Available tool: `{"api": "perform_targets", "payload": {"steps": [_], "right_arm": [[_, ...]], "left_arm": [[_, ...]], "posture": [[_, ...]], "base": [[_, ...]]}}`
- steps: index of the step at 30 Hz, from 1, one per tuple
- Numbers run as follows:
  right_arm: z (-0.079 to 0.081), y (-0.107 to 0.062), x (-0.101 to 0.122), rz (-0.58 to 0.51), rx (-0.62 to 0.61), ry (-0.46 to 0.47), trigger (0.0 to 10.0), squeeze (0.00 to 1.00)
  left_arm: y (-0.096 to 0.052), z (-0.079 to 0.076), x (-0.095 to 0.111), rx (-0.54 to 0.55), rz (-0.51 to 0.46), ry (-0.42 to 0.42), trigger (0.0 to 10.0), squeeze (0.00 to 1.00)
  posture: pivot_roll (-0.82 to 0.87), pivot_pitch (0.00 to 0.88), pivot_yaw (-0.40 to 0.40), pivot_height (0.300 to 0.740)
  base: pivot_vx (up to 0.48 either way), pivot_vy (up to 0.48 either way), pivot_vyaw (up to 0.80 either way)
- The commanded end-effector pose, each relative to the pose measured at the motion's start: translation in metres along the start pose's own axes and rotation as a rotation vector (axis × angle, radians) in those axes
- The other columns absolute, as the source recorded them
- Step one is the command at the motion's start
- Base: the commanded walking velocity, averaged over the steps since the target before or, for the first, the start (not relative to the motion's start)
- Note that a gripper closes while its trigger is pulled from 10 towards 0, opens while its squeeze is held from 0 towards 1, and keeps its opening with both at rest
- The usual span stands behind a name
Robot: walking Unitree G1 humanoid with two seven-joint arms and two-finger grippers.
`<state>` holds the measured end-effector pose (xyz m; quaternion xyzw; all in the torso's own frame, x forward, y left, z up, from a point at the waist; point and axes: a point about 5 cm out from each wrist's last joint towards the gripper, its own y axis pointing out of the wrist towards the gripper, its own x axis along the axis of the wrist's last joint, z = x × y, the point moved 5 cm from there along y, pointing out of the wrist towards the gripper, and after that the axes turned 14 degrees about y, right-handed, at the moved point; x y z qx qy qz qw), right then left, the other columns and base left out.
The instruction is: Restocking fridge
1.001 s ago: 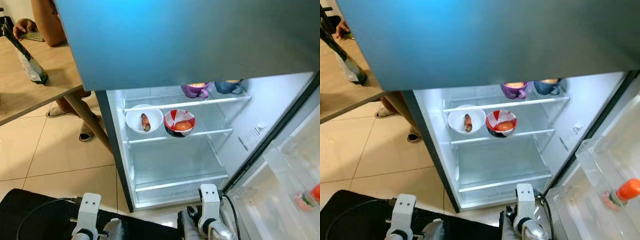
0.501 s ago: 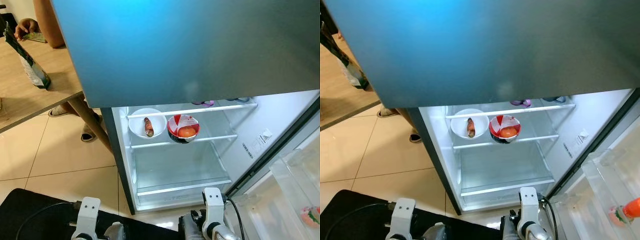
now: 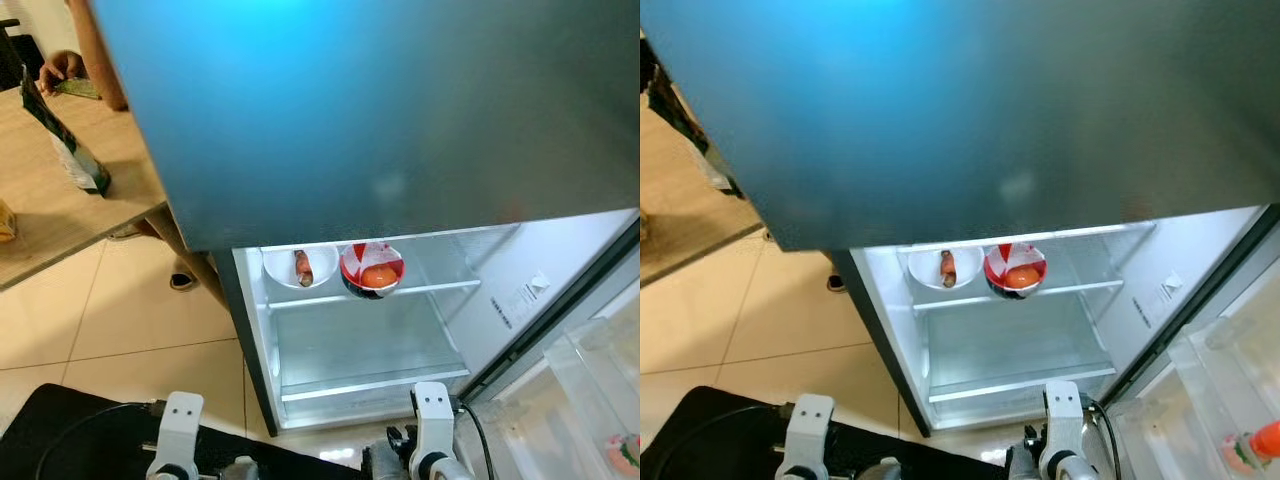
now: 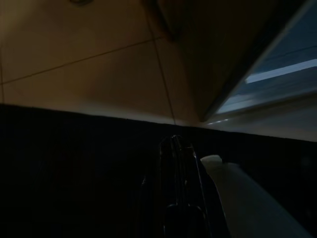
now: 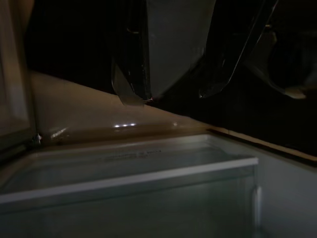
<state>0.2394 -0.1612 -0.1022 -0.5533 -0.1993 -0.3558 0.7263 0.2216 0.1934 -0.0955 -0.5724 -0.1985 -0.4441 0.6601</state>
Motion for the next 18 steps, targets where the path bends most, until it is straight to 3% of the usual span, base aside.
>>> {"api": "perform_targets", "payload": {"steps": [1,9,13,18], "right_arm": [[-0.003,-0.002,-0.005,0.008,-0.012,0.007,10.0,0.00],[-0.007,-0.003,0.000,-0.025,-0.024,0.025,10.0,0.00],[-0.001,-0.004,-0.008,0.007,0.018,-0.018,10.0,0.00],[-0.008,-0.005,-0.001,-0.029,-0.007,0.046,10.0,0.00]], "left_arm": [[-0.002,-0.003,-0.007,-0.013,0.027,0.015,10.0,0.00],[-0.003,-0.008,-0.007,-0.037,0.019,0.017,10.0,0.00],[-0.004,-0.004,-0.010,-0.016,0.030,-0.024,10.0,0.00],[-0.004,-0.012,-0.009,-0.055,0.025,0.025,10.0,0.00]], "posture": [[-0.12,0.100,-0.001,0.681],[-0.12,0.089,0.007,0.681],[-0.14,0.089,0.029,0.681],[-0.13,0.082,0.019,0.681]], "base": [[0.000,0.000,0.00],[0.000,0.000,0.00],[0.000,0.000,0.00],[0.000,0.000,0.00]]}}
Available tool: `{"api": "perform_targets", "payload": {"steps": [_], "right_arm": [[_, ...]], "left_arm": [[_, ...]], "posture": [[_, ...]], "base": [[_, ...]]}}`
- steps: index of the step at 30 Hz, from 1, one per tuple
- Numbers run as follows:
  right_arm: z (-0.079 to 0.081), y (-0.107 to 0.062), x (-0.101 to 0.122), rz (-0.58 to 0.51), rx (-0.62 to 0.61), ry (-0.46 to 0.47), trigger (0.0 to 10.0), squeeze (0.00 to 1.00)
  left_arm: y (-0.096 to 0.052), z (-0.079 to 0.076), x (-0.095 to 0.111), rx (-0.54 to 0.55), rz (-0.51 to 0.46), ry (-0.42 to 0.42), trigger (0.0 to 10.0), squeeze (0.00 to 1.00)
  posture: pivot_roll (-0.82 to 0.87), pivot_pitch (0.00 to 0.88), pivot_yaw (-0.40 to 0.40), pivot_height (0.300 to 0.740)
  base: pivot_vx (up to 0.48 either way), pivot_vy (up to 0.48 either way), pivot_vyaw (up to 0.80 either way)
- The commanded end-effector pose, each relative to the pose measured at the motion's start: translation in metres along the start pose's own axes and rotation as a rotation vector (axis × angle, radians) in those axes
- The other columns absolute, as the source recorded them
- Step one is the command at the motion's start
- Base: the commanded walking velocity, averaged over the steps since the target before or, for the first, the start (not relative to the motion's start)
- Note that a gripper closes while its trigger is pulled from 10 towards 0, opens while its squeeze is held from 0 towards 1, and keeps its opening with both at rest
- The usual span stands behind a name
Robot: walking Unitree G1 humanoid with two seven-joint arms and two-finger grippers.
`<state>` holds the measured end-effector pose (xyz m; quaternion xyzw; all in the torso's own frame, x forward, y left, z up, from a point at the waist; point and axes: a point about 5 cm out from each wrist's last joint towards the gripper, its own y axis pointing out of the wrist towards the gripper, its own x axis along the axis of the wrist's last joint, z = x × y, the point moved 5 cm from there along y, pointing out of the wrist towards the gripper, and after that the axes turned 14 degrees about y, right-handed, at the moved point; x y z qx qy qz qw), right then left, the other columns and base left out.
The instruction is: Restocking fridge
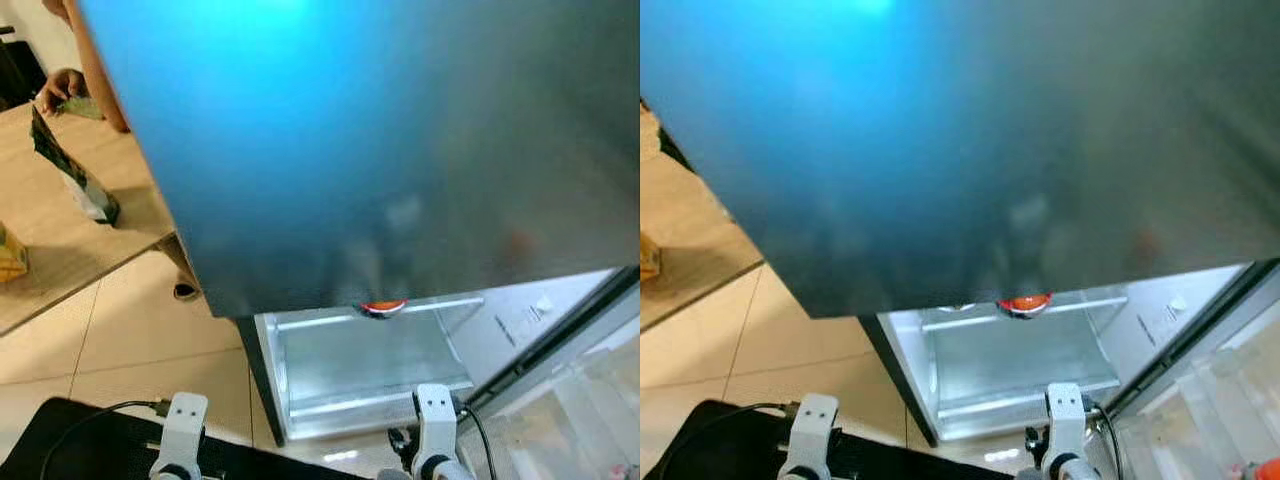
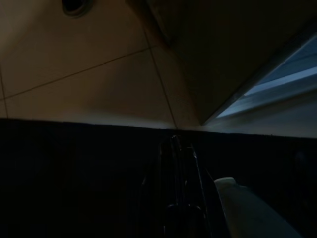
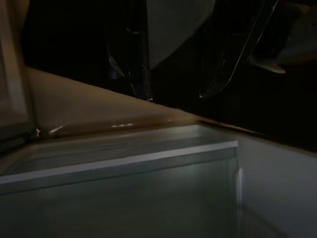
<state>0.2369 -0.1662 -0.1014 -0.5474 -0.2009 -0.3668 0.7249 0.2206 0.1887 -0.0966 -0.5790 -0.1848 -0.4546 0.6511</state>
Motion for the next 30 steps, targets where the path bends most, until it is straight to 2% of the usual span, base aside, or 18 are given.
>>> {"api": "perform_targets", "payload": {"steps": [1,10,12,18,22,23,27,30], "right_arm": [[-0.003,-0.002,-0.002,-0.006,-0.005,0.035,10.0,0.00],[-0.004,-0.003,0.002,-0.033,0.014,0.043,10.0,0.00],[-0.011,-0.003,-0.003,-0.008,-0.058,0.007,10.0,0.00],[-0.004,-0.002,0.001,-0.034,-0.034,0.041,10.0,0.00],[-0.005,-0.002,0.002,-0.035,-0.033,0.043,10.0,0.00],[-0.003,-0.002,-0.001,-0.020,-0.015,0.035,10.0,0.00],[-0.001,-0.002,-0.001,-0.011,0.009,0.027,10.0,0.00],[-0.006,-0.002,-0.002,-0.008,-0.026,0.031,10.0,0.00]], "left_arm": [[-0.003,-0.007,-0.008,-0.017,0.027,0.002,10.0,0.00],[-0.003,-0.008,-0.011,-0.038,0.047,0.018,10.0,0.00],[-0.002,-0.002,-0.013,-0.011,0.061,0.000,10.0,0.00],[-0.002,-0.002,-0.014,-0.031,0.076,0.019,10.0,0.00],[-0.001,-0.001,-0.014,-0.018,0.081,0.008,10.0,0.00],[-0.002,0.000,-0.016,-0.001,0.091,-0.017,10.0,0.00],[-0.003,-0.007,-0.021,-0.016,0.117,-0.012,10.0,0.00],[-0.004,-0.008,-0.024,-0.010,0.128,-0.038,10.0,0.00]], "posture": [[-0.13,0.076,0.018,0.681],[-0.12,0.068,0.027,0.705],[-0.12,0.062,0.023,0.710],[-0.12,0.056,0.033,0.710],[-0.11,0.046,0.028,0.710],[-0.11,0.050,0.036,0.710],[-0.11,0.045,0.030,0.715],[-0.10,0.031,0.014,0.725]], "base": [[0.000,0.000,0.00],[0.000,0.000,0.00],[0.000,0.000,0.00],[0.000,0.000,0.00],[0.000,0.000,0.00],[0.000,0.000,0.00],[0.000,0.000,0.00],[0.000,0.000,0.00]]}}
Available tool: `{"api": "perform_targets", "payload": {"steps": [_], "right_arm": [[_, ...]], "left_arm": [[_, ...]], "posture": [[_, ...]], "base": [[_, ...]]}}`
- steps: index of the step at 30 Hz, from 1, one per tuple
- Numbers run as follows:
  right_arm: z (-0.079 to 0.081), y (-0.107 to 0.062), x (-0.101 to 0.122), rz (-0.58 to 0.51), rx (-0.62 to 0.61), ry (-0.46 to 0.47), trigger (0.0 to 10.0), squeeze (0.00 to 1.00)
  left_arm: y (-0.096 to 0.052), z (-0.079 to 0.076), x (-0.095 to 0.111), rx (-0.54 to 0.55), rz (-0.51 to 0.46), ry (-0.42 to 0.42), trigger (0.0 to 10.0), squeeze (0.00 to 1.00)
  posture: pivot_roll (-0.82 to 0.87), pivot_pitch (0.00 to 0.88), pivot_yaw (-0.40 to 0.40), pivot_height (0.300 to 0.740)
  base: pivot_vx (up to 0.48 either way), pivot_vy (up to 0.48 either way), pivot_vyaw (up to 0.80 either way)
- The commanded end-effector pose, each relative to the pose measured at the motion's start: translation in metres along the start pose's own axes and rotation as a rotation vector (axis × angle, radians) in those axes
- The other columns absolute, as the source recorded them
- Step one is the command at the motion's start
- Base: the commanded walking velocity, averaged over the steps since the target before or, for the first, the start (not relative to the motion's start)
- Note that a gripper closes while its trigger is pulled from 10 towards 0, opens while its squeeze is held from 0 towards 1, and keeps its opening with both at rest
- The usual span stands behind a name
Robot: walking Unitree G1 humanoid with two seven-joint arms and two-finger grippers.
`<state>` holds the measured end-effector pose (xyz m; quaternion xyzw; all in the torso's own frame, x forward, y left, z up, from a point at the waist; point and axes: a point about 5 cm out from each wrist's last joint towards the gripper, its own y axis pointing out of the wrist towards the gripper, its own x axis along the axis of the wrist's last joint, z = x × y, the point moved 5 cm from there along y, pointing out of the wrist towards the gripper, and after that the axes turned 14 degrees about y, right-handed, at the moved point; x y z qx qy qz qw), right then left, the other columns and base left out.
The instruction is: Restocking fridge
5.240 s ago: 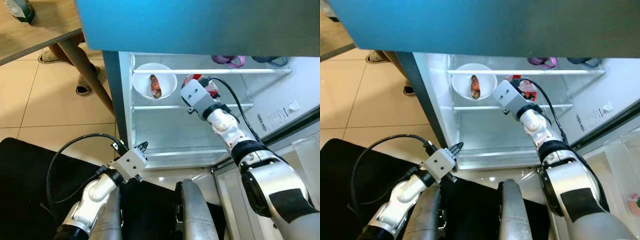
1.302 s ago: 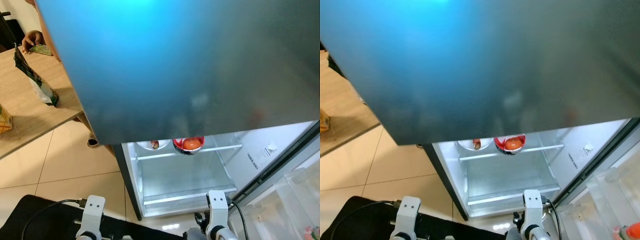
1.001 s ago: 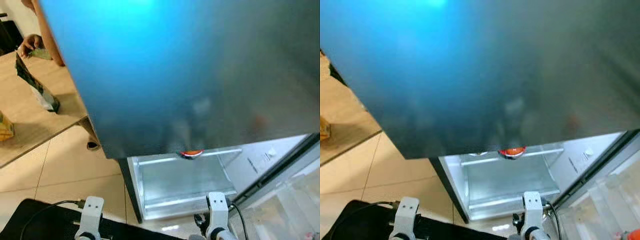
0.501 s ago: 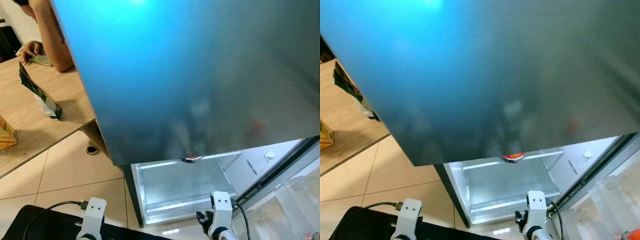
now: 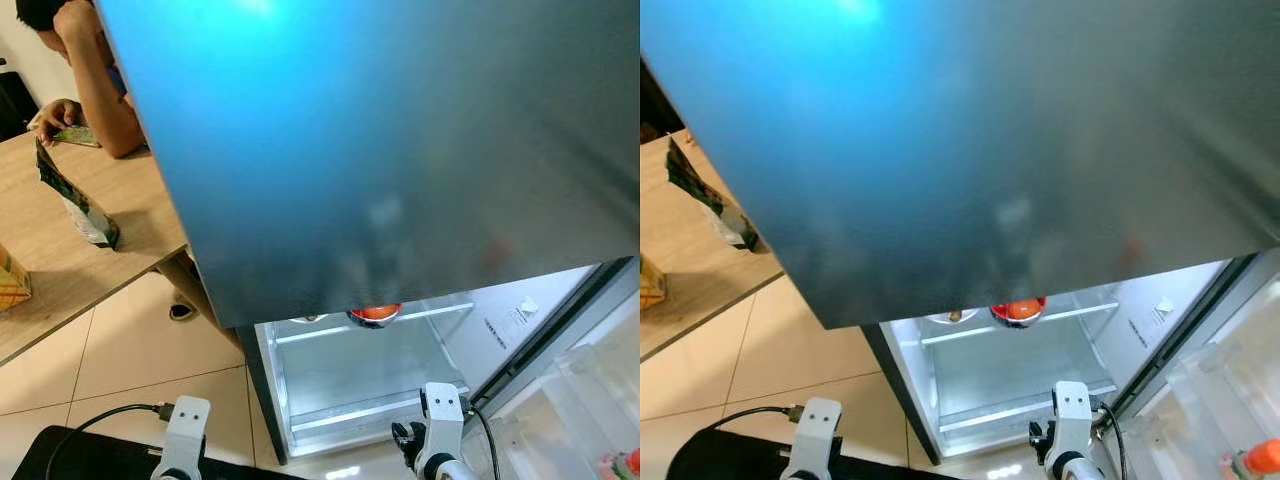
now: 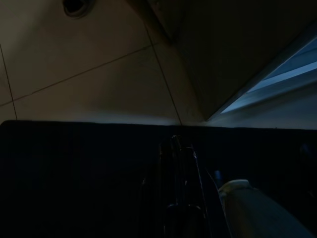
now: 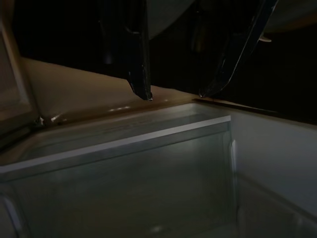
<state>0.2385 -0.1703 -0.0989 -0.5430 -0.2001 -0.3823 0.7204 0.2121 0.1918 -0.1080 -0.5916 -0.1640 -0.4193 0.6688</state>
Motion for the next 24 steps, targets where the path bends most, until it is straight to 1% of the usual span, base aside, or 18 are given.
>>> {"api": "perform_targets", "payload": {"steps": [1,2,3,4,7,9,11,12,13,15,17,20,22,24], "right_arm": [[-0.005,-0.002,-0.006,0.022,-0.028,0.015,10.0,0.00],[-0.007,-0.002,-0.009,0.045,-0.057,-0.013,10.0,0.00],[-0.007,-0.002,-0.013,0.067,-0.060,-0.037,10.0,0.00],[-0.004,-0.002,-0.014,0.072,-0.036,-0.049,10.0,0.00],[-0.002,0.000,-0.008,0.046,-0.025,-0.040,10.0,0.00],[-0.004,0.000,-0.004,0.022,-0.040,0.000,10.0,0.00],[-0.004,-0.001,-0.007,0.033,-0.042,-0.006,10.0,0.00],[-0.004,-0.001,-0.012,0.058,-0.046,-0.030,10.0,0.00],[-0.004,-0.002,-0.015,0.076,-0.048,-0.051,10.0,0.00],[-0.001,-0.002,-0.018,0.082,-0.031,-0.065,10.0,0.00],[-0.004,-0.002,-0.014,0.063,-0.050,-0.031,10.0,0.00],[-0.006,-0.003,-0.016,0.068,-0.060,-0.030,10.0,0.00],[-0.007,-0.003,-0.020,0.098,-0.065,-0.047,10.0,0.00],[-0.006,-0.003,-0.022,0.107,-0.061,-0.050,10.0,0.00]], "left_arm": [[-0.003,-0.003,-0.011,-0.004,0.040,-0.032,10.0,0.00],[-0.004,0.000,-0.015,0.008,0.056,-0.035,10.0,0.00],[-0.005,0.003,-0.018,0.012,0.068,-0.045,10.0,0.00],[-0.006,0.005,-0.020,0.014,0.072,-0.064,10.0,0.00],[-0.007,0.008,-0.021,0.011,0.074,-0.074,10.0,0.00],[-0.007,0.012,-0.021,0.010,0.078,-0.062,10.0,0.00],[-0.007,0.014,-0.022,0.016,0.083,-0.065,10.0,0.00],[-0.006,0.014,-0.022,0.025,0.098,-0.062,10.0,0.00],[-0.006,0.014,-0.023,0.032,0.109,-0.060,10.0,0.00],[-0.004,0.008,-0.021,0.021,0.112,-0.082,10.0,0.00],[-0.001,-0.002,-0.016,-0.010,0.102,-0.073,10.0,0.00],[0.000,-0.006,-0.013,-0.015,0.092,-0.085,10.0,0.00],[0.002,-0.016,-0.012,-0.018,0.101,-0.101,10.0,0.00],[0.002,-0.019,-0.012,-0.022,0.105,-0.103,10.0,0.00]], "posture": [[-0.10,0.031,0.014,0.725],[-0.11,0.052,0.015,0.725],[-0.12,0.060,0.034,0.725],[-0.12,0.060,0.034,0.725],[-0.13,0.065,0.036,0.725],[-0.12,0.062,0.018,0.725],[-0.12,0.062,0.018,0.725],[-0.13,0.082,0.017,0.725],[-0.13,0.082,0.017,0.725],[-0.13,0.084,0.023,0.725],[-0.13,0.089,0.018,0.725],[-0.13,0.086,0.014,0.725],[-0.13,0.104,0.015,0.725],[-0.13,0.104,0.015,0.725]], "base": [[0.000,0.000,0.00],[0.000,0.000,0.00],[0.000,0.000,0.00],[0.000,0.000,0.00],[0.000,0.000,0.00],[0.000,0.000,0.00],[0.000,0.000,0.00],[0.000,0.000,0.00],[0.000,0.000,0.00],[0.000,0.000,0.00],[0.000,0.000,0.00],[0.000,0.000,0.00],[0.000,0.000,0.00],[0.000,0.000,0.00]]}}
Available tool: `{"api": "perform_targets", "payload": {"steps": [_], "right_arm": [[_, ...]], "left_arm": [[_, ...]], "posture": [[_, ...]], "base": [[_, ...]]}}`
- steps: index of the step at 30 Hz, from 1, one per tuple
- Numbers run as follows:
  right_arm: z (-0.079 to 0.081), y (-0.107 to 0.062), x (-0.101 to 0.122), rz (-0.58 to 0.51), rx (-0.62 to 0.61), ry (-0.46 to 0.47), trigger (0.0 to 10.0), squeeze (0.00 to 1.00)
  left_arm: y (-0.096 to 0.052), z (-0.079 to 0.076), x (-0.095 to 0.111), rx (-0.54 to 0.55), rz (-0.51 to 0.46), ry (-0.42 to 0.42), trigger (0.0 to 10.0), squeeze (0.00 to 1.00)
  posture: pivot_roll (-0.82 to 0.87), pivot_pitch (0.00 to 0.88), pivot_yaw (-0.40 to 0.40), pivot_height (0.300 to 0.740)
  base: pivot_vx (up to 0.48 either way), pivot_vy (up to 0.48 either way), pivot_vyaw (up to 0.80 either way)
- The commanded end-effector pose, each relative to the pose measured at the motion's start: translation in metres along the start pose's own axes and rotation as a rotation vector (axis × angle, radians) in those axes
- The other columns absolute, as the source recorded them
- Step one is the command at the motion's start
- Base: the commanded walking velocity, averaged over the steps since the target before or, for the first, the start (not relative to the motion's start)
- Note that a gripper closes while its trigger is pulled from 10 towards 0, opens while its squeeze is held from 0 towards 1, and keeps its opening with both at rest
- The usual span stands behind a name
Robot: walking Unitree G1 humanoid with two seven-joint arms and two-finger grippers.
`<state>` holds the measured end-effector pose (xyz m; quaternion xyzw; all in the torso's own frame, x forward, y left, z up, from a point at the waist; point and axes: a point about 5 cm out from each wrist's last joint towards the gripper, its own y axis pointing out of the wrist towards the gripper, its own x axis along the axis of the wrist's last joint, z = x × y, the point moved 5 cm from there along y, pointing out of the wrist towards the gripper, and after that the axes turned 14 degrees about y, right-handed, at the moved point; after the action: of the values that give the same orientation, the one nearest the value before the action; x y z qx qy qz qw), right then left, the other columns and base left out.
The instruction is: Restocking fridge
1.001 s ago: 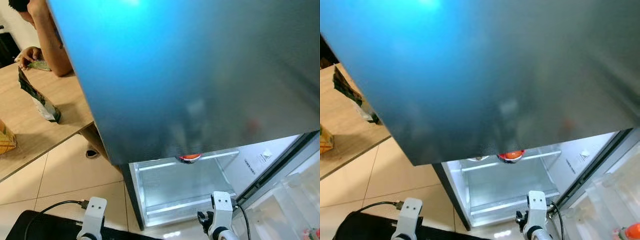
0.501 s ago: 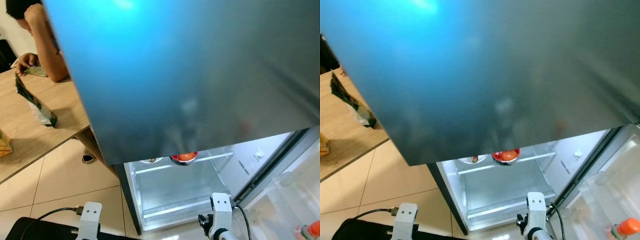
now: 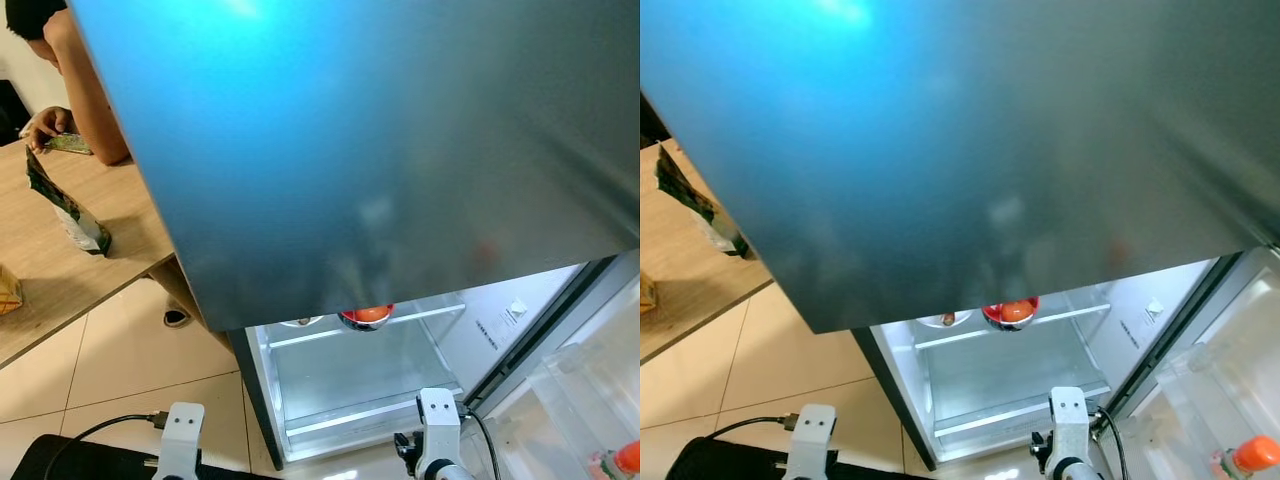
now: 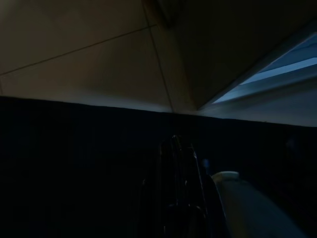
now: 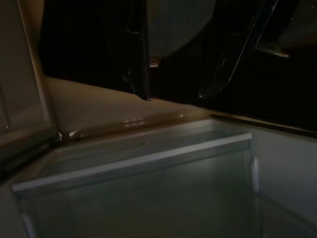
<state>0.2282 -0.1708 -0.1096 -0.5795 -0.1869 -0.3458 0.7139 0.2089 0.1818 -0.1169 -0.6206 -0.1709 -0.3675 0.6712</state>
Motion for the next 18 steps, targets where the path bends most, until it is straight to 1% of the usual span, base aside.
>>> {"api": "perform_targets", "payload": {"steps": [1,2,4,6,9,10,11,12,13,15,17,18], "right_arm": [[-0.001,-0.001,-0.008,0.030,-0.005,0.000,10.0,0.00],[0.001,-0.001,-0.005,0.015,0.006,0.008,10.0,0.00],[-0.001,0.000,0.003,-0.023,-0.001,0.041,10.0,0.00],[-0.001,0.000,0.002,-0.018,-0.007,0.038,10.0,0.00],[0.002,-0.001,-0.007,0.022,0.011,-0.021,10.0,0.00],[0.002,-0.001,-0.007,0.022,0.011,-0.021,10.0,0.00],[0.001,0.000,-0.002,0.002,0.000,0.009,10.0,0.00],[0.000,0.000,-0.001,-0.003,-0.007,0.022,10.0,0.00],[0.000,0.000,-0.001,-0.003,-0.007,0.022,10.0,0.00],[0.001,-0.001,-0.006,0.020,0.002,-0.006,10.0,0.00],[0.002,-0.001,-0.008,0.026,0.008,-0.018,10.0,0.00],[0.001,-0.001,-0.006,0.015,0.000,-0.005,10.0,0.00]], "left_arm": [[-0.002,-0.006,-0.008,-0.007,0.032,-0.009,10.0,0.00],[-0.001,-0.010,-0.007,-0.018,0.028,-0.015,10.0,0.00],[-0.001,-0.020,-0.006,-0.051,0.023,0.017,10.0,0.00],[-0.001,-0.021,-0.005,-0.047,0.023,0.015,10.0,0.00],[-0.001,-0.021,-0.007,-0.030,0.036,-0.010,10.0,0.00],[-0.001,-0.021,-0.007,-0.030,0.036,-0.010,10.0,0.00],[0.000,-0.027,-0.006,-0.047,0.036,0.008,10.0,0.00],[0.000,-0.029,-0.005,-0.052,0.037,0.017,10.0,0.00],[0.000,-0.029,-0.005,-0.052,0.037,0.017,10.0,0.00],[-0.003,-0.023,-0.010,-0.039,0.033,0.008,10.0,0.00],[-0.004,-0.022,-0.012,-0.036,0.030,0.003,10.0,0.00],[-0.005,-0.017,-0.014,-0.037,0.029,0.007,10.0,0.00]], "posture": [[-0.13,0.104,0.015,0.725],[-0.14,0.101,0.025,0.725],[-0.12,0.093,0.008,0.725],[-0.12,0.099,0.003,0.725],[-0.13,0.102,0.019,0.725],[-0.13,0.102,0.019,0.725],[-0.12,0.097,0.010,0.725],[-0.12,0.097,0.010,0.725],[-0.12,0.097,0.010,0.725],[-0.13,0.100,0.010,0.725],[-0.13,0.096,0.019,0.725],[-0.13,0.097,0.020,0.725]], "base": [[0.000,0.000,0.00],[0.000,0.000,0.00],[0.000,0.000,0.00],[-0.270,0.000,0.00],[-0.298,0.000,0.00],[-0.311,0.000,0.00],[-0.304,0.000,0.00],[-0.304,0.000,0.00],[-0.304,0.000,0.00],[-0.296,0.000,0.00],[-0.296,0.000,0.00],[-0.274,0.000,0.00]]}}
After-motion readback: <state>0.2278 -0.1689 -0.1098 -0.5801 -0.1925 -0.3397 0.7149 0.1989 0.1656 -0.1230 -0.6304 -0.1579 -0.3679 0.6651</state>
